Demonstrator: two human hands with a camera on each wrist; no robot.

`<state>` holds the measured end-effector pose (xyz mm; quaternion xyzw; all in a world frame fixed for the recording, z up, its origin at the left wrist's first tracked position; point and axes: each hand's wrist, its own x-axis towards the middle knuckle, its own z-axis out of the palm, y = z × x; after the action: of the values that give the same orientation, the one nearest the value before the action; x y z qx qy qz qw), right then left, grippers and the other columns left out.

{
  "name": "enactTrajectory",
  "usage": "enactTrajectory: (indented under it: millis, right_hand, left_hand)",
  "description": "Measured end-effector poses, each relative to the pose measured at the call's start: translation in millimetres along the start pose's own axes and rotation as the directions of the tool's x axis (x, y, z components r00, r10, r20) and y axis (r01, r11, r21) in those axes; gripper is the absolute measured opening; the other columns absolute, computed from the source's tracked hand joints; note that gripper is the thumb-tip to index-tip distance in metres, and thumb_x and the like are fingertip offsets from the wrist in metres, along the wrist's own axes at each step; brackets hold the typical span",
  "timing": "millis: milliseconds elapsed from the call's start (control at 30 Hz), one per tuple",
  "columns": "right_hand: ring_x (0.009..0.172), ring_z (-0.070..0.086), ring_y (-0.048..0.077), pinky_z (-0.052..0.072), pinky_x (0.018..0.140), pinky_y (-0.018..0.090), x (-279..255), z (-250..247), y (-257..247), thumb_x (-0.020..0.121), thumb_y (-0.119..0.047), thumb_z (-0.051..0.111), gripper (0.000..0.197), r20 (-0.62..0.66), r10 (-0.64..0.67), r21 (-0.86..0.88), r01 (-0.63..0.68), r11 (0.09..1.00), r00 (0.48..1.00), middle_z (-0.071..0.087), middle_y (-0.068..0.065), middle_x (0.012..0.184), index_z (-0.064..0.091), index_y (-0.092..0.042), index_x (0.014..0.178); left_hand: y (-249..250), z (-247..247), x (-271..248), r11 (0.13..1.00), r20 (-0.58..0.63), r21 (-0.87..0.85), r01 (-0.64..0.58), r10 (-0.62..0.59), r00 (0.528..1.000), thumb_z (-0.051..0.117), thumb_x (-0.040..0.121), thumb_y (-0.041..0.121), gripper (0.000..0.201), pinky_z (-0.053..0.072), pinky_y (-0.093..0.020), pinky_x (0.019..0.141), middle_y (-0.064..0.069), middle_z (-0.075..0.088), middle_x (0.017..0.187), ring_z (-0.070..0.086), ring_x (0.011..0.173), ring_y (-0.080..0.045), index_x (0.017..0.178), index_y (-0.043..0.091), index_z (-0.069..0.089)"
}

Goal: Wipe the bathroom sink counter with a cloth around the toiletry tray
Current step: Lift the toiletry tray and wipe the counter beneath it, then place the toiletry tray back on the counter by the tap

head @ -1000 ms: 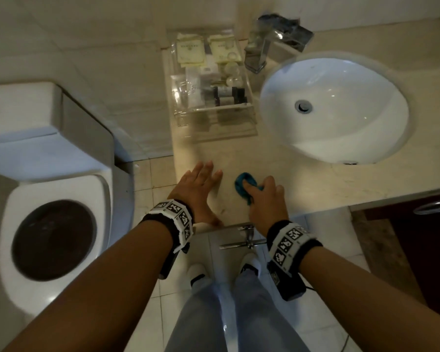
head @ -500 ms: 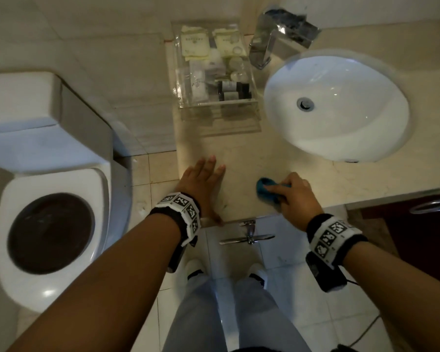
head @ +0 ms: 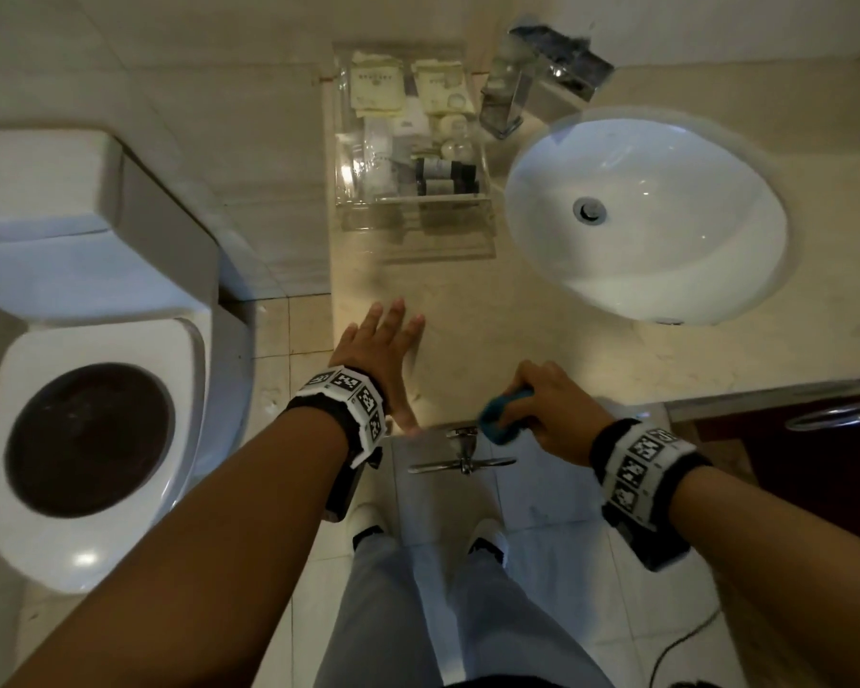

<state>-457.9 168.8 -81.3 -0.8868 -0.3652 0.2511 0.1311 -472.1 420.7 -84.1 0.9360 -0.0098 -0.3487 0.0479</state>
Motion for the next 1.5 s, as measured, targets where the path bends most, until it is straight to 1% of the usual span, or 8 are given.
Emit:
enactTrajectory:
  millis: [133, 300, 500, 667, 933, 1100, 1233, 1500]
  right_hand:
    - [0.098, 0.049, 0.027, 0.042, 0.082, 0.029, -33, -19, 21, 0.085, -0.01, 0.061, 0.018, 0.089, 0.168, 0.026, -0.171, 0.985, 0.982, 0.049, 0.004, 0.106, 0.068, -0.022, 0.097]
    - [0.091, 0.051, 0.019, 0.036, 0.079, 0.024, -20, -57, 14, 0.084, -0.009, 0.065, 0.024, -0.133, 0.298, 0.257, -0.258, 0.931, 0.945, 0.052, 0.004, 0.102, 0.062, -0.017, 0.107]
    - [0.092, 0.056, 0.02, 0.047, 0.08, 0.031, 13, -88, -25, 0.082, -0.012, 0.068, 0.02, -0.278, 0.334, 0.552, -0.135, 0.823, 0.9, 0.06, 0.003, 0.102, 0.055, -0.021, 0.094]
    - [0.097, 0.062, 0.021, 0.05, 0.087, 0.033, 23, -97, -36, 0.083, -0.009, 0.066, 0.022, -0.295, 0.235, 0.606, -0.009, 0.795, 0.926, 0.064, 0.001, 0.099, 0.056, -0.028, 0.09]
    - [0.077, 0.06, 0.013, 0.046, 0.071, 0.02, 26, -104, -36, 0.088, -0.011, 0.061, 0.007, -0.312, 0.206, 0.416, -0.061, 0.907, 0.927, 0.065, 0.003, 0.086, 0.066, -0.013, 0.093]
    - [0.085, 0.056, 0.014, 0.04, 0.076, 0.021, 31, -100, -37, 0.095, -0.015, 0.05, 0.018, -0.234, 0.183, 0.364, -0.088, 0.927, 0.955, 0.062, 0.0, 0.093, 0.066, -0.016, 0.103]
    - [0.08, 0.059, 0.015, 0.044, 0.066, 0.019, 35, -102, -35, 0.095, -0.017, 0.05, 0.015, -0.184, 0.176, 0.544, -0.049, 0.838, 0.967, 0.065, 0.006, 0.094, 0.063, -0.023, 0.102]
    - [0.114, 0.055, 0.029, 0.041, 0.094, 0.032, 46, -80, -20, 0.095, -0.02, 0.05, 0.038, 0.013, 0.407, 0.353, -0.385, 0.852, 0.913, 0.055, 0.013, 0.13, 0.048, -0.016, 0.132]
  left_hand:
    - [13, -9, -11, 0.999, 0.007, -0.018, 0.035, -0.035, 0.999, 0.085, 0.056, 0.051, 0.141, 0.008, -0.05, 0.118, -0.003, -0.025, 0.156, -0.016, 0.145, -0.029, 0.149, 0.024, -0.018]
    - [30, -33, -20, 0.975, -0.111, -0.223, -0.023, -0.002, 0.994, 0.075, 0.069, 0.056, 0.107, 0.023, -0.048, 0.115, -0.006, 0.004, 0.16, 0.011, 0.145, -0.028, 0.151, 0.025, 0.014]
    - [57, -61, -36, 0.672, -0.289, -0.707, -0.22, 0.009, 0.957, 0.067, 0.086, 0.037, 0.058, 0.04, -0.03, 0.095, -0.004, 0.053, 0.136, 0.051, 0.122, -0.019, 0.137, 0.021, 0.044]
    - [50, -76, -43, 0.497, -0.417, -0.814, -0.302, -0.139, 0.898, 0.069, 0.084, 0.017, 0.028, 0.05, -0.036, 0.089, -0.006, 0.066, 0.107, 0.062, 0.098, -0.019, 0.11, 0.012, 0.06]
    - [30, -76, -53, 0.598, -0.389, -0.76, -0.254, -0.106, 0.915, 0.063, 0.085, 0.01, 0.027, 0.041, -0.012, 0.057, 0.004, 0.062, 0.08, 0.059, 0.068, -0.005, 0.108, 0.019, 0.051]
    - [31, -77, -48, 0.716, -0.347, -0.687, -0.125, -0.172, 0.922, 0.05, 0.092, 0.021, 0.012, 0.036, -0.023, 0.06, -0.003, 0.057, 0.083, 0.052, 0.077, -0.017, 0.094, 0.013, 0.058]
    - [22, -71, -44, 0.795, -0.287, -0.607, 0.005, -0.225, 0.931, 0.045, 0.093, 0.04, 0.036, 0.035, -0.025, 0.058, -0.001, 0.05, 0.067, 0.049, 0.067, -0.017, 0.066, 0.017, 0.049]
    - [20, -52, -31, 0.757, -0.172, -0.653, 0.029, -0.185, 0.967, 0.051, 0.094, 0.038, 0.043, 0.043, -0.032, 0.09, -0.009, 0.055, 0.133, 0.054, 0.116, -0.026, 0.132, 0.018, 0.048]
